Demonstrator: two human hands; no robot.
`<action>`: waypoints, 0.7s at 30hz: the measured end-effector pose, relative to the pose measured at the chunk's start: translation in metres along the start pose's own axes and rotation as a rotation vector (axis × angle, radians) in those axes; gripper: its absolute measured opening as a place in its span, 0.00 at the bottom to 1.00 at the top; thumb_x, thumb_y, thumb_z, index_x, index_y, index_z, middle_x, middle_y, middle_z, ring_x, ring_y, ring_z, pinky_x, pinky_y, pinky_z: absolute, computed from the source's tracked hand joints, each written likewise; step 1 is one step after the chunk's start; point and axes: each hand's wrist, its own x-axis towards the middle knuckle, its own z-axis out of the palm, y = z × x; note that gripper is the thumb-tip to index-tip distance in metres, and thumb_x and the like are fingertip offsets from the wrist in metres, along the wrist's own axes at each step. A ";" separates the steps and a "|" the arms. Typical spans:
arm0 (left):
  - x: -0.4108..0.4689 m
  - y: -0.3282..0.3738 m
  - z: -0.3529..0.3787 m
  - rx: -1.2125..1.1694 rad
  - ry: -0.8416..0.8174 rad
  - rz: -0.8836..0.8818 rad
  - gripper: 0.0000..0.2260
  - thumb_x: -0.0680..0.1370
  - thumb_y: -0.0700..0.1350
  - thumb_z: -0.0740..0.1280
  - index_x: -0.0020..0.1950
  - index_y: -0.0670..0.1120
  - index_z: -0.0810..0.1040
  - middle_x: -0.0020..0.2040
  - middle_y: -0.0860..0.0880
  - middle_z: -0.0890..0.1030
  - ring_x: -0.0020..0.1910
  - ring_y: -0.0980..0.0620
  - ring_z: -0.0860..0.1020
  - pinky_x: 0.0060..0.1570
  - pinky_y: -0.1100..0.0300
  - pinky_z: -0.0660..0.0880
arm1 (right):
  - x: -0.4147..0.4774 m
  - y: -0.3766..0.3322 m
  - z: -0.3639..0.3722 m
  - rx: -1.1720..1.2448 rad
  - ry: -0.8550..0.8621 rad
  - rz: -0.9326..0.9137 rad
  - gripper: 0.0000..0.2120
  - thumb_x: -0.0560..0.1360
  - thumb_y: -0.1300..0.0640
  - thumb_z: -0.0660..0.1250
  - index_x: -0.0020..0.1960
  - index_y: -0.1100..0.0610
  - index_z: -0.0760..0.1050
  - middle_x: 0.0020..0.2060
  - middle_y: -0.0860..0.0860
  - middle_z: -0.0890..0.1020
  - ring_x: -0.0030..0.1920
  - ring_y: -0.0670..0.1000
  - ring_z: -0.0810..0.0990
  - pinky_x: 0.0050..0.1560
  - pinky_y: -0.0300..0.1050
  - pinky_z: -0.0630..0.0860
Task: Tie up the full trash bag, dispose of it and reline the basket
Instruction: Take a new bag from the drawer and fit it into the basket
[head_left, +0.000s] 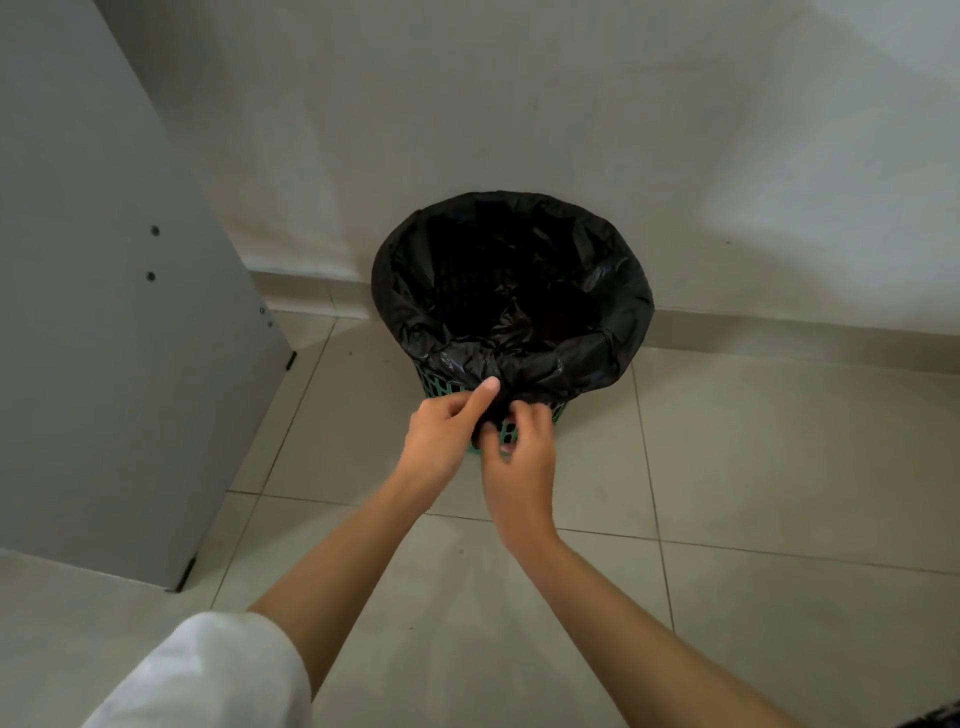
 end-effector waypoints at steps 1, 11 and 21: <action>0.001 0.003 -0.002 0.006 0.008 0.019 0.18 0.74 0.59 0.67 0.38 0.44 0.82 0.38 0.45 0.83 0.39 0.52 0.78 0.46 0.54 0.76 | -0.002 0.002 0.001 -0.055 -0.034 -0.059 0.14 0.74 0.58 0.64 0.57 0.63 0.73 0.53 0.51 0.71 0.54 0.52 0.73 0.53 0.44 0.75; 0.023 0.006 -0.014 -0.034 -0.109 0.037 0.20 0.74 0.47 0.71 0.36 0.30 0.73 0.35 0.44 0.72 0.37 0.50 0.71 0.45 0.55 0.71 | 0.011 0.015 -0.005 -0.451 0.079 -0.355 0.15 0.69 0.59 0.73 0.51 0.64 0.76 0.47 0.56 0.77 0.47 0.55 0.78 0.43 0.44 0.79; 0.012 0.004 -0.018 -0.262 -0.216 -0.156 0.13 0.76 0.48 0.68 0.55 0.41 0.79 0.48 0.44 0.84 0.48 0.49 0.83 0.53 0.55 0.78 | 0.013 0.006 -0.020 0.310 -0.118 0.157 0.09 0.77 0.65 0.60 0.49 0.59 0.78 0.40 0.55 0.82 0.40 0.56 0.79 0.45 0.52 0.77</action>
